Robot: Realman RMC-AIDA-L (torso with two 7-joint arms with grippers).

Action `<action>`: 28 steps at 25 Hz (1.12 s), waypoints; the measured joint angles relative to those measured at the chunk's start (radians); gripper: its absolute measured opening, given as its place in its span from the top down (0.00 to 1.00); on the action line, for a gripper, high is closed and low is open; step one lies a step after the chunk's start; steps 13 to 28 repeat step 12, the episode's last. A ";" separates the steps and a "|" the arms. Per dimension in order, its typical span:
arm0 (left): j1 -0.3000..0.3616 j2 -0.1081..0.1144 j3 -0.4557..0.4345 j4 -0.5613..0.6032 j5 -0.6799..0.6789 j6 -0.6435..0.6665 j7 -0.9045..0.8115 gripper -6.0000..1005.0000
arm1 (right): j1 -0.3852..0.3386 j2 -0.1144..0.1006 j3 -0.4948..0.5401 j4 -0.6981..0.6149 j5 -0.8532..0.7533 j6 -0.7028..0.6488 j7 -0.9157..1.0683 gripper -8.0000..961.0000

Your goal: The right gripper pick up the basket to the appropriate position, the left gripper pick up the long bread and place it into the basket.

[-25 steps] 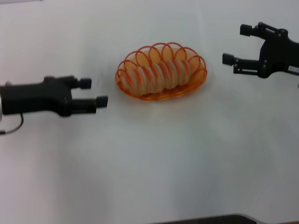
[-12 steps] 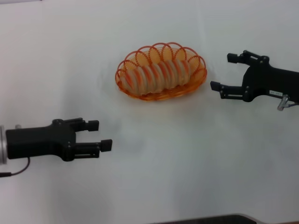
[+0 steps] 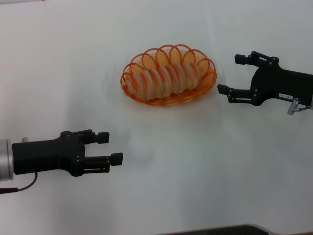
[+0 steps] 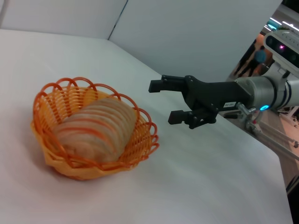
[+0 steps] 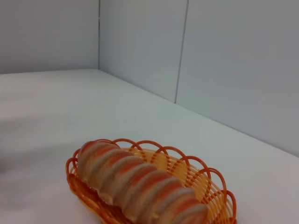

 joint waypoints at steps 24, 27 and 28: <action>0.000 0.000 -0.002 0.013 0.000 -0.009 0.005 0.17 | 0.000 0.002 -0.002 0.004 0.000 -0.009 0.006 0.02; 0.000 0.000 -0.002 0.013 0.000 -0.009 0.005 0.17 | 0.000 0.002 -0.002 0.004 0.000 -0.009 0.006 0.02; 0.000 0.000 -0.002 0.013 0.000 -0.009 0.005 0.17 | 0.000 0.002 -0.002 0.004 0.000 -0.009 0.006 0.02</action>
